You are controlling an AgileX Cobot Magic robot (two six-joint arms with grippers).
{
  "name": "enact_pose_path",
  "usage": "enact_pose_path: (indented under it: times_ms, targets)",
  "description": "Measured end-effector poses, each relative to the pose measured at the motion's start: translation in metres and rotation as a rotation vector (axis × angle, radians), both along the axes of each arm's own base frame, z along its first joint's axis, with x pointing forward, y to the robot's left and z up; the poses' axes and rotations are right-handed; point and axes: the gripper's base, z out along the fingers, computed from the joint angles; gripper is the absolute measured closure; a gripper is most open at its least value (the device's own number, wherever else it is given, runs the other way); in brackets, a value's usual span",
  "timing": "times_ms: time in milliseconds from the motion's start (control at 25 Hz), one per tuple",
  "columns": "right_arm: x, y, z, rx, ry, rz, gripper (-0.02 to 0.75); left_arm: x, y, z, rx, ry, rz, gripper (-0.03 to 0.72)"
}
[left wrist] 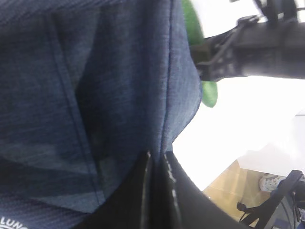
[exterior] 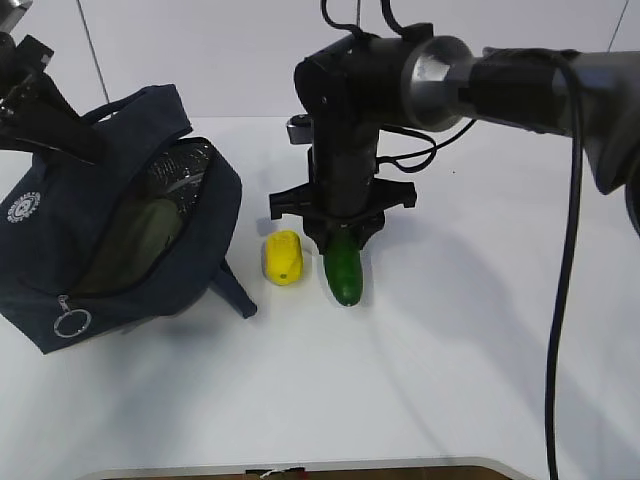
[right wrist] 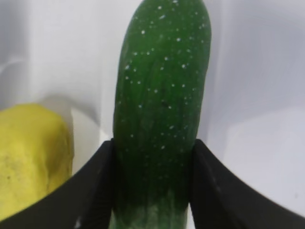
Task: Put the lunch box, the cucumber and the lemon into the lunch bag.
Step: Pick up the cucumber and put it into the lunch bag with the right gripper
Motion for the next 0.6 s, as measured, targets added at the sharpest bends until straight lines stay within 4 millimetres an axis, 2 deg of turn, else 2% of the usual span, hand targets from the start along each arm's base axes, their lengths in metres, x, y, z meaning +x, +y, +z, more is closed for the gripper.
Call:
enact_pose_path:
  times_ms: [160, 360, 480, 600]
  targets:
    - [0.002, 0.001, 0.023, -0.016, 0.010, 0.005, 0.403, 0.000, 0.000, 0.000, 0.000, 0.000, 0.000, 0.696]
    - [0.008, 0.009, 0.057, 0.050, -0.056, 0.081, 0.404, 0.000, 0.000, 0.000, 0.000, 0.000, 0.000, 0.696]
    - [0.005, 0.017, 0.069, 0.153, -0.036, 0.127, 0.404, 0.000, 0.000, 0.000, 0.000, 0.000, 0.000, 0.696]
    - [-0.001, 0.027, 0.072, 0.253, 0.016, 0.197, 0.404, 0.000, 0.000, 0.000, 0.000, -0.001, 0.001, 0.696]
